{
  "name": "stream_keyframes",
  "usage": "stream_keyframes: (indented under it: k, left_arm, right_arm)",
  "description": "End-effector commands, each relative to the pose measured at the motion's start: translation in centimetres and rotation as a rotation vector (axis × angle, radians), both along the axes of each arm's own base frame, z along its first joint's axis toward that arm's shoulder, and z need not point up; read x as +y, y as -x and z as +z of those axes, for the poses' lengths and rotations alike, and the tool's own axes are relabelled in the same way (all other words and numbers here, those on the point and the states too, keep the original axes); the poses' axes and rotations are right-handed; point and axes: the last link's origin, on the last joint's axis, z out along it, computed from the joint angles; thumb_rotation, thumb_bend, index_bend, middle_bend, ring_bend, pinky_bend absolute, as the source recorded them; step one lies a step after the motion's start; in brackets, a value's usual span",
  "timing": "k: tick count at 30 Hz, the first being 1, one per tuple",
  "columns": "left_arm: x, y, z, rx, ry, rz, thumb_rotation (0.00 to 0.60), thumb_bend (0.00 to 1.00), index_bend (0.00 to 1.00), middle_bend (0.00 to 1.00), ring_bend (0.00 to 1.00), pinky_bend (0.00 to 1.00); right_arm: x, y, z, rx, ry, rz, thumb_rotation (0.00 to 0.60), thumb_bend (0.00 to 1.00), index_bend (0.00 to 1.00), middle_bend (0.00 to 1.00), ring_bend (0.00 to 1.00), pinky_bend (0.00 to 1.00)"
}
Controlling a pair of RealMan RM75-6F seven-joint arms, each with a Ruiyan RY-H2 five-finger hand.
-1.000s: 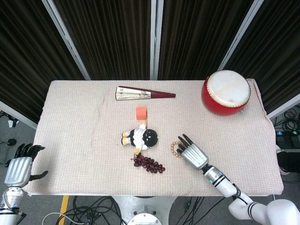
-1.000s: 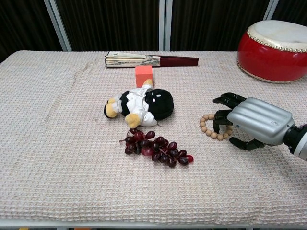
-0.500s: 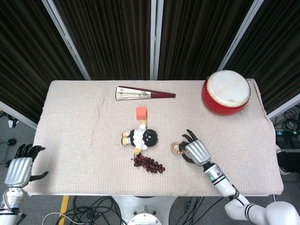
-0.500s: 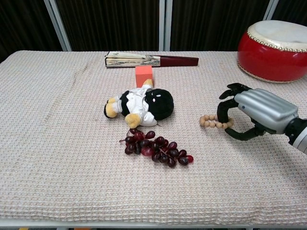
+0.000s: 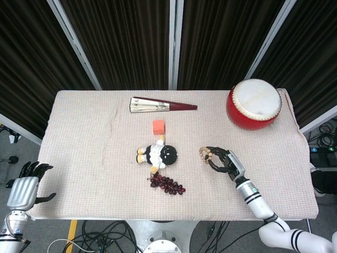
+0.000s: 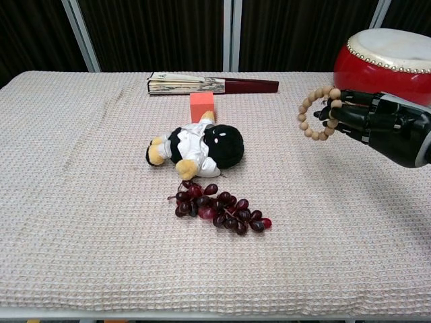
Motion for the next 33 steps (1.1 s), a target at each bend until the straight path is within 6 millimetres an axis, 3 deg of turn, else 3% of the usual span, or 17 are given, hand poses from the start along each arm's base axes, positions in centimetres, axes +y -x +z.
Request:
stream_keyframes:
  k: [1, 11, 16, 19, 21, 23, 25, 29, 31, 33]
  left_arm:
    - [-0.1, 0.0, 0.0, -0.001, -0.001, 0.004, 0.600, 0.00, 0.23, 0.19, 0.08, 0.05]
    - [-0.1, 0.1, 0.0, 0.002, 0.003, 0.005, 0.600, 0.00, 0.23, 0.19, 0.08, 0.05]
    - [-0.1, 0.1, 0.0, 0.004, 0.006, 0.007, 0.600, 0.00, 0.23, 0.19, 0.08, 0.05]
    - [-0.1, 0.1, 0.0, 0.004, 0.008, 0.010, 0.600, 0.00, 0.23, 0.19, 0.08, 0.05]
    - [-0.1, 0.2, 0.0, 0.004, 0.008, 0.012, 0.600, 0.00, 0.23, 0.19, 0.08, 0.05]
    - [-0.1, 0.2, -0.1, 0.004, 0.012, 0.013, 0.600, 0.00, 0.23, 0.19, 0.08, 0.05]
    - [0.0, 0.2, -0.2, 0.004, 0.016, 0.014, 0.600, 0.00, 0.23, 0.19, 0.08, 0.05]
    - [0.0, 0.3, -0.3, 0.004, 0.023, 0.019, 0.600, 0.00, 0.23, 0.19, 0.08, 0.05]
    - [0.0, 0.3, -0.3, 0.003, 0.023, 0.020, 0.600, 0.00, 0.23, 0.19, 0.08, 0.05]
    - [0.0, 0.4, -0.3, 0.002, 0.023, 0.023, 0.600, 0.00, 0.23, 0.19, 0.08, 0.05]
  right_arm:
    - [0.2, -0.6, 1.8, -0.414, -0.244, -0.088, 0.598, 0.35, 0.55, 0.48, 0.11, 0.00]
    - [-0.6, -0.7, 1.6, -0.611, -0.315, 0.011, 0.591, 0.35, 0.41, 0.45, 0.06, 0.00]
    - [-0.9, -0.7, 1.2, -0.586, -0.309, 0.042, 0.581, 0.21, 0.40, 0.45, 0.06, 0.00]
    - [-1.1, -0.8, 1.0, -0.496, -0.286, 0.074, 0.552, 0.20, 0.40, 0.45, 0.06, 0.00]
    - [-1.2, -0.9, 0.8, -0.418, -0.256, 0.100, 0.527, 0.24, 0.40, 0.45, 0.07, 0.00]
    - [-1.1, -1.1, 0.6, -0.359, -0.232, 0.116, 0.458, 0.35, 0.40, 0.45, 0.07, 0.00]
    - [-1.2, -1.3, 0.4, -0.307, -0.204, 0.135, 0.388, 0.40, 0.39, 0.45, 0.06, 0.00]
    - [-1.5, -1.6, -0.2, -0.153, -0.148, 0.181, 0.284, 0.33, 0.37, 0.45, 0.06, 0.00]
    - [-1.7, -1.6, -0.6, -0.054, -0.113, 0.209, 0.264, 0.29, 0.36, 0.45, 0.06, 0.00]
    - [-1.6, -1.9, -1.0, 0.019, -0.090, 0.222, 0.262, 0.17, 0.36, 0.45, 0.06, 0.00]
